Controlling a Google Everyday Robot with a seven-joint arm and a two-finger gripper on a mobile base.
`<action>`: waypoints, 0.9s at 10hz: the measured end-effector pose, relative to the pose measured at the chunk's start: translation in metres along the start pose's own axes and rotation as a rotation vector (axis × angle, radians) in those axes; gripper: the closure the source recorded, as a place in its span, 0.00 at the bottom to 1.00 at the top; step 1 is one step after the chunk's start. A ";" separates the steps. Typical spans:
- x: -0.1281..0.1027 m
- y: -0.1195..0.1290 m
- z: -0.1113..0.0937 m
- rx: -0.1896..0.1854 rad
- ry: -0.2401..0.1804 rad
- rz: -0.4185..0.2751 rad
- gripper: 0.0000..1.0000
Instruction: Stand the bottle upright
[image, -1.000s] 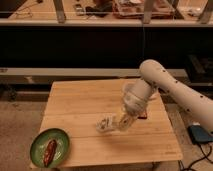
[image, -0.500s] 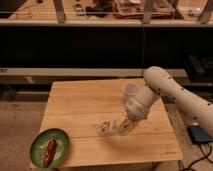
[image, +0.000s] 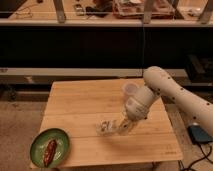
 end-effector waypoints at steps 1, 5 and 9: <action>-0.001 -0.002 0.001 0.000 -0.005 0.008 0.83; -0.014 -0.034 0.014 0.108 -0.046 0.212 0.83; -0.024 -0.025 0.027 0.065 -0.035 0.423 0.83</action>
